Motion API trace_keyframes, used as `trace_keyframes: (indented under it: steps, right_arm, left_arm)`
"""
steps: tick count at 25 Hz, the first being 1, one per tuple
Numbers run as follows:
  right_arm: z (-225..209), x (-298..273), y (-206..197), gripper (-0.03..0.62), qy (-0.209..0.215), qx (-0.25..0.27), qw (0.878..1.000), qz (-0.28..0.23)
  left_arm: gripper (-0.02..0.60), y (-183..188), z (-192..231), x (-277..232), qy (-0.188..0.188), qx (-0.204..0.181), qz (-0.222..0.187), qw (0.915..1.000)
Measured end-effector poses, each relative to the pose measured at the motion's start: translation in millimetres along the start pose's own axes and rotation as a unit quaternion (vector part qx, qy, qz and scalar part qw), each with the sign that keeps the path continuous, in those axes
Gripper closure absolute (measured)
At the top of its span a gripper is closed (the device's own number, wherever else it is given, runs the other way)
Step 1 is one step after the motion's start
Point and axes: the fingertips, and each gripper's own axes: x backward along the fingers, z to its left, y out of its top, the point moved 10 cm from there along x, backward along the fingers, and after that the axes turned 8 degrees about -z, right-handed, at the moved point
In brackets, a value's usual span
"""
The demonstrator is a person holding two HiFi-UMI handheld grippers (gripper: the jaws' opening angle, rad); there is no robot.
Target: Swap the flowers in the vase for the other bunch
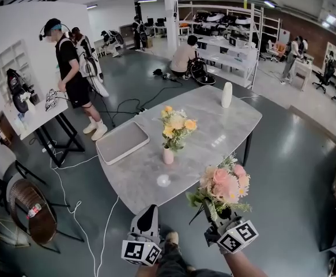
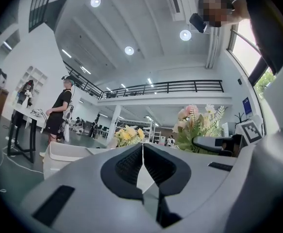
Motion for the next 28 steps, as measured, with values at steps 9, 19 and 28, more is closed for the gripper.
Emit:
trace_keyframes:
  steps: [9,19,28]
  right_arm:
    - [-12.8,-56.8,-12.2,0.499,-0.019,0.065,0.998,-0.002]
    - [-42.5,-119.4,-47.2,0.499,-0.05,0.078,0.996,-0.003]
    - [-61.2,-155.1,-60.8,0.499,-0.07,0.121,0.99,-0.005]
  left_arm:
    - [0.562,-12.7,28.7,-74.5,-0.033,-0.012,0.009,0.9993]
    - [0.561,-49.9,80.5,-147.8,-0.076,0.0,0.028,0.9967]
    - [0.56,-80.5,108.9,-201.4,-0.087,-0.005,0.04,0.9954]
